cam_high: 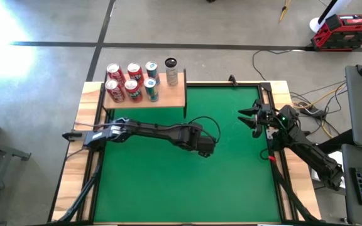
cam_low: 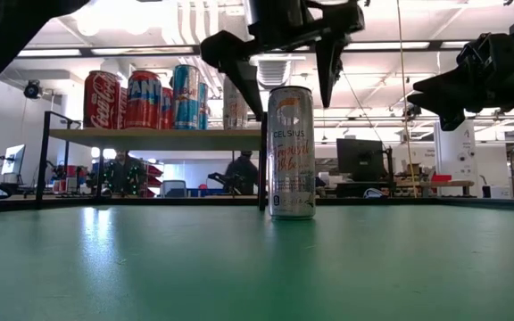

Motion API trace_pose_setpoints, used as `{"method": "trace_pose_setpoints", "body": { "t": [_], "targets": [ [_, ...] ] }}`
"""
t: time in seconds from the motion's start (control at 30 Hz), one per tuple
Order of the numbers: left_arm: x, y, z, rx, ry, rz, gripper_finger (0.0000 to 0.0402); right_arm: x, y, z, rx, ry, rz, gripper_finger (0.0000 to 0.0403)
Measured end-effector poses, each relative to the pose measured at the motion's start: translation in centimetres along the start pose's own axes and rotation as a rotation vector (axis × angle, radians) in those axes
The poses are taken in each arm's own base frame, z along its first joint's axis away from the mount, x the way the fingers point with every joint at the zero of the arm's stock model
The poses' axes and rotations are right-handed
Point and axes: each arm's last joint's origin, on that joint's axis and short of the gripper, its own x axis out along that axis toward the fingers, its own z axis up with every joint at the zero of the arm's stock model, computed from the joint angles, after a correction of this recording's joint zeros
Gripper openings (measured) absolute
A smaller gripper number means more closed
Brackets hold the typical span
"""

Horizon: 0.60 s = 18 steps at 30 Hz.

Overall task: Place canned beverage on shelf
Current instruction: Put the white soda aligned with the other white soda can can on the shelf

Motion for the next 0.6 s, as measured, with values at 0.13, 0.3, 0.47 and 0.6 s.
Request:
{"method": "trace_pose_setpoints", "body": {
  "t": [0.13, 0.3, 0.47, 0.6],
  "targets": [
    [0.9, -0.2, -0.1, -0.001, -0.022, 0.03, 0.0394, 0.0, 0.0, 0.0, 0.0, -0.001, 0.0, 0.0162],
    [1.5, -0.2, 0.0, -0.039, -0.027, 0.045, 0.0394, 0.0, 0.0, 0.0, 0.0, -0.001, 0.0, 0.0162],
    [1.7, -0.2, 0.0, -0.051, -0.056, 0.064, 0.0392, 0.0, 0.0, 0.0, 0.0, 0.0, 0.0, 0.0162],
    [2.1, -0.3, -0.1, -0.08, -0.072, 0.081, 0.0372, 0.0, 0.0, 0.0, 0.0, 0.0, 0.0, 0.0162]
  ]
}}
